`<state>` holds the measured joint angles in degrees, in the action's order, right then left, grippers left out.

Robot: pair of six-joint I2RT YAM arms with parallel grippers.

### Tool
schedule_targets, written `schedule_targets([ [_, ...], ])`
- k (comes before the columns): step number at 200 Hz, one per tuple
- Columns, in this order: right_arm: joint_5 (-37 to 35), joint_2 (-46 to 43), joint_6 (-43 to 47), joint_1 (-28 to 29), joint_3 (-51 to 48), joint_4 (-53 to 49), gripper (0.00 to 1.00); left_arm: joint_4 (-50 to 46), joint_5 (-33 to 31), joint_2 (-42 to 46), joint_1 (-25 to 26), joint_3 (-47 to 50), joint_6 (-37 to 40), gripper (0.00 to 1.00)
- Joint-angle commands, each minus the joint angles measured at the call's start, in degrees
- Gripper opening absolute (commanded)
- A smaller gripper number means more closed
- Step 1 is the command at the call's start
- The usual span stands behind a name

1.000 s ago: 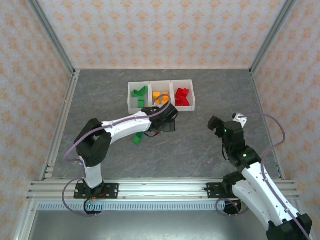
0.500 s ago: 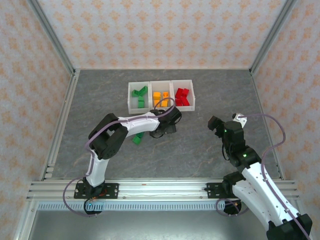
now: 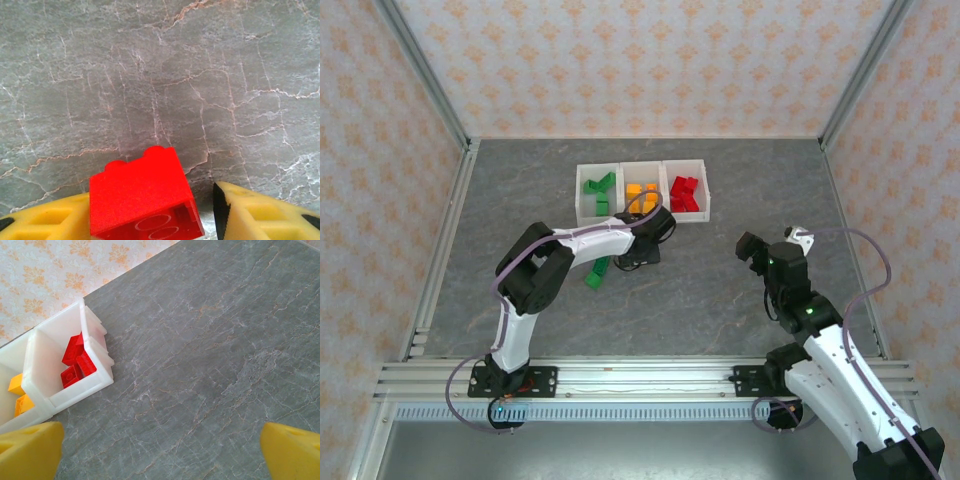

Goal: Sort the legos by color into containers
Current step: Pick up the lego from the center of the table.

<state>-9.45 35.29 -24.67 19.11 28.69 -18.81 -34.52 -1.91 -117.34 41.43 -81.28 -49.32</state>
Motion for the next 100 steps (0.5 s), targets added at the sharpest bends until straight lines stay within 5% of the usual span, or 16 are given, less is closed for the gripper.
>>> schedule_targets([
  [1, -1.70, -0.69, -0.63, 0.05, -0.08, 0.04, 1.00, 9.32, -1.98, -2.55, -2.61, 1.85, 2.30, 0.50],
  [58, -1.65, -0.66, -0.72, 0.06, -0.03, -0.09, 1.00, 13.52, -2.81, 2.11, -2.49, 4.55, 2.51, 0.29],
  [100, -1.97, -0.66, -0.62, 0.07, -0.03, -0.14, 1.00, 9.83, -6.23, 5.71, -2.49, 0.38, 4.97, 0.23],
])
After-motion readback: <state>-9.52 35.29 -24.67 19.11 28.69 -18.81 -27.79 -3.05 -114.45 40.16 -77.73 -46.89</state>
